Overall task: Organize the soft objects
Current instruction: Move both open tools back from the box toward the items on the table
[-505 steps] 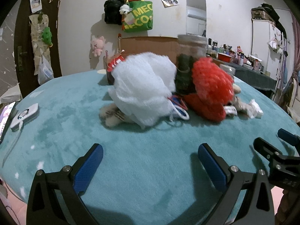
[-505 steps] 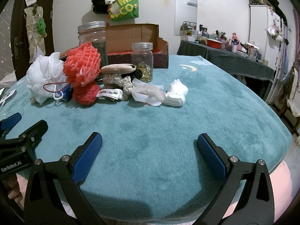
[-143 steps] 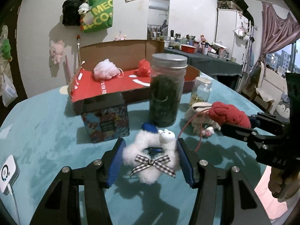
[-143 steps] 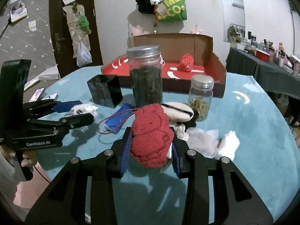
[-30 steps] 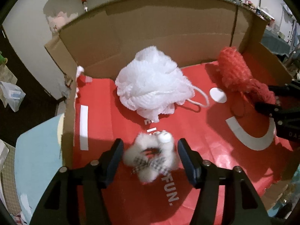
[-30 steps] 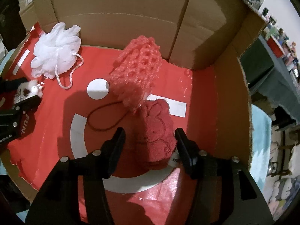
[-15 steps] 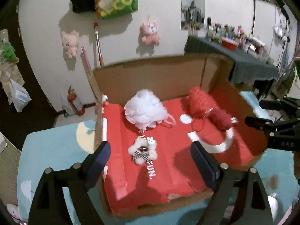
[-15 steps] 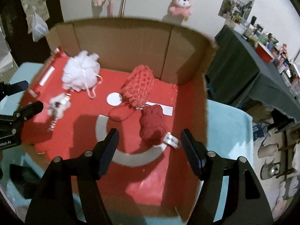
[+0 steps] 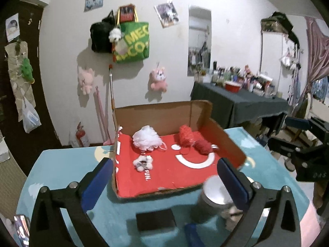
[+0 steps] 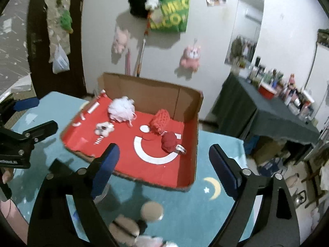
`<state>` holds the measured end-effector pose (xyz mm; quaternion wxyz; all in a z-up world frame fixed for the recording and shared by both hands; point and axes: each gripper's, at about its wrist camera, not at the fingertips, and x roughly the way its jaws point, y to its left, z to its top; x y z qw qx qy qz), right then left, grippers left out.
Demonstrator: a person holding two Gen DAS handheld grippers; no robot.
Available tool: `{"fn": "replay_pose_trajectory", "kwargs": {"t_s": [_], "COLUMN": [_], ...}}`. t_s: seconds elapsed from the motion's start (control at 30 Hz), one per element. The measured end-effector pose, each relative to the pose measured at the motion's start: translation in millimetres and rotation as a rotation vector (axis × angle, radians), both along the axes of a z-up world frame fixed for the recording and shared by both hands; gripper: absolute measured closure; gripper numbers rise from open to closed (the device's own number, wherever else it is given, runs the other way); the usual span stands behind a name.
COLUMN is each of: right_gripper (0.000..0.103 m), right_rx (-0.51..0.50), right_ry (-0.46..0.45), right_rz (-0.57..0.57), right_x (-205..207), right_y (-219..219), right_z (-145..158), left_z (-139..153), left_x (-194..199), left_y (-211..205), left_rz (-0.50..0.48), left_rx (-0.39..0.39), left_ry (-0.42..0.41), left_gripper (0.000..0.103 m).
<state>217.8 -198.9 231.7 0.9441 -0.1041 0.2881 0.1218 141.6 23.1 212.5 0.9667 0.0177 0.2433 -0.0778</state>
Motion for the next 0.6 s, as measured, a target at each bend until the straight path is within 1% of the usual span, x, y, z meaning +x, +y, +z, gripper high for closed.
{"fn": "replay_pose_trajectory", "kwargs": {"t_s": [0.03, 0.1, 0.2, 0.3, 0.43, 0.6], "right_gripper": [0.013, 0.007, 0.006, 0.006, 0.006, 0.006], "right_rx": [0.009, 0.029, 0.054, 0.042, 0.051, 0.071], "right_ry": [-0.023, -0.053, -0.103, -0.145, -0.179, -0.202], "right_rz": [0.004, 0.0, 0.005, -0.01, -0.027, -0.059], "right_x": [-16, -40, -78, -107, -138, -164], "right_y": [-1, -5, -8, -9, -11, -16], "right_z": [2, 5, 2, -5, -22, -44], "left_z": [-1, -3, -12, -21, -36, -56], "left_x": [-9, -31, -53, -72, -94, -112], "left_y": [-2, -3, -6, -10, -16, -21], "left_rz": [0.003, 0.005, 0.009, 0.011, 0.012, 0.019], "left_rx": [-0.006, -0.023, -0.047, -0.066, -0.037, -0.016], "left_ry": [-0.012, -0.04, -0.064, -0.077, -0.105, -0.125], "left_gripper": [0.0, 0.0, 0.0, 0.0, 0.0, 0.0]}}
